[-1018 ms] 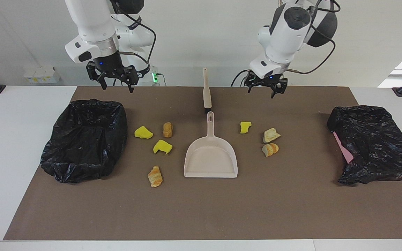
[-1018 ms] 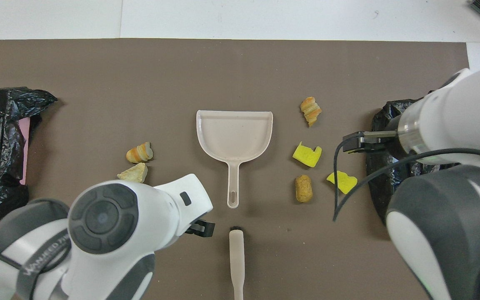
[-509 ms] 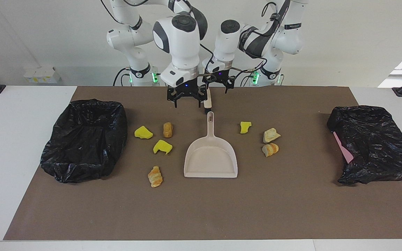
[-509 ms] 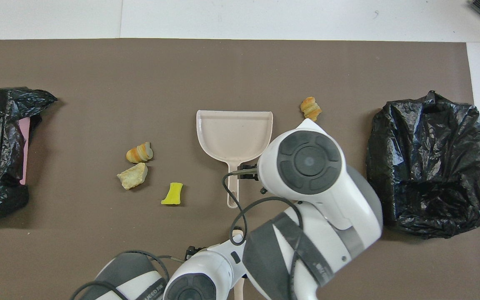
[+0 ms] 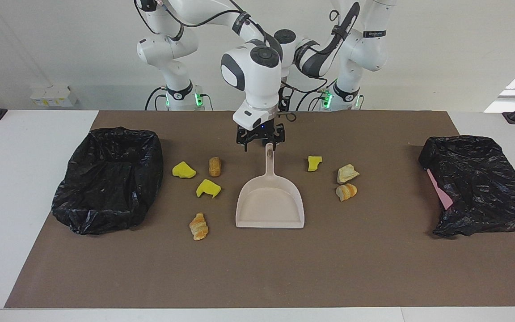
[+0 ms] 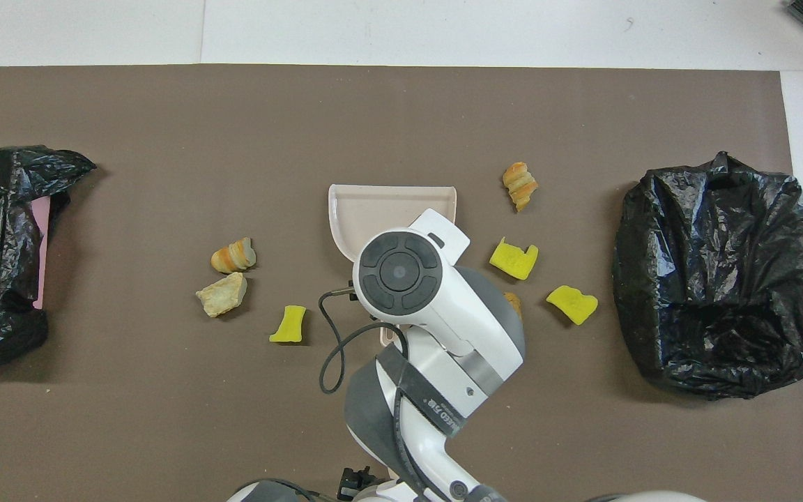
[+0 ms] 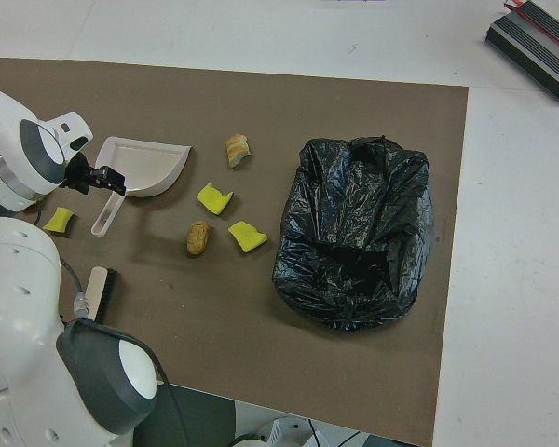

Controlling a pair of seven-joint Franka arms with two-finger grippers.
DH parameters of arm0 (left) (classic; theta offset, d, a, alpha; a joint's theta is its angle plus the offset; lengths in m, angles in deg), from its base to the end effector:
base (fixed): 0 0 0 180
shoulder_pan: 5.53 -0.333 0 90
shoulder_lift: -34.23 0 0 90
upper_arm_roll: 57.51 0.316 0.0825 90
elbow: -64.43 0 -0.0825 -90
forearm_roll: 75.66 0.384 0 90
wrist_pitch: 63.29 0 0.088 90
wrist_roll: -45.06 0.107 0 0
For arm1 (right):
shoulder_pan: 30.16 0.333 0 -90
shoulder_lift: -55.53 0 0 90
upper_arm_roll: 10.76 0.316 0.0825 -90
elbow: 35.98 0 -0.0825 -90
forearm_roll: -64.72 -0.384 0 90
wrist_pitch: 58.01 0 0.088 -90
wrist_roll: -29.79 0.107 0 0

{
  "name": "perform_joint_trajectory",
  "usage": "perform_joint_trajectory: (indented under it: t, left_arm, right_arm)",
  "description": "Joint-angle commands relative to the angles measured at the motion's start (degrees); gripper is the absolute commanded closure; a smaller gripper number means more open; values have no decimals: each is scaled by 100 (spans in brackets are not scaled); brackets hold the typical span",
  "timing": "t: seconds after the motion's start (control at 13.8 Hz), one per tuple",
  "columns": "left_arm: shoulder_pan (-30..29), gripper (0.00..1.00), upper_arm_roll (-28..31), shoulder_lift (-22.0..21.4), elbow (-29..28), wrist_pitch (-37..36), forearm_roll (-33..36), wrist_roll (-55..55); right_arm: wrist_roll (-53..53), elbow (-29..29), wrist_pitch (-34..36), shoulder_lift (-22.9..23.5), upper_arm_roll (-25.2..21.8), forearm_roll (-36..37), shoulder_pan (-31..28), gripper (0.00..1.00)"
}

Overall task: Sweep and dump trash in bin
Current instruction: 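Grasp the white dustpan handle with the right gripper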

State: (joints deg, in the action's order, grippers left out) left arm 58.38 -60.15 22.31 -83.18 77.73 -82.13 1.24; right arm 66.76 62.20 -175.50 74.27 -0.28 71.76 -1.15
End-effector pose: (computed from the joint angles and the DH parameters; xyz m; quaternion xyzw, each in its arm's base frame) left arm 0.1756 -0.4037 0.3436 0.9863 -0.1549 -0.0003 0.0569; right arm 0.5109 0.3992 0.4025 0.9986 0.0449 0.0222 0.0150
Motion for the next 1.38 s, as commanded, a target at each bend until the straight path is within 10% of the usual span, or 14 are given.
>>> perform_joint_trajectory:
  t: [0.0,0.36,0.65,0.8,1.31]
  left_arm:
    - [359,0,106,39,-233,293,-56,-302]
    - [386,17,106,75,-242,329,-56,-425]
    - [333,100,115,76,-234,259,-56,-426]
    - [255,100,123,58,-234,224,-56,-417]
    - [-1142,100,141,-135,-128,-92,23,-320]
  right_arm:
    - [91,-106,-187,322,-10,131,113,0]
    - [12,351,-416,279,-10,52,105,7]
    - [82,351,-354,279,-10,9,105,26]
    - [117,351,-345,279,-10,-167,96,31]
    - [108,272,-99,279,-19,-167,79,93]
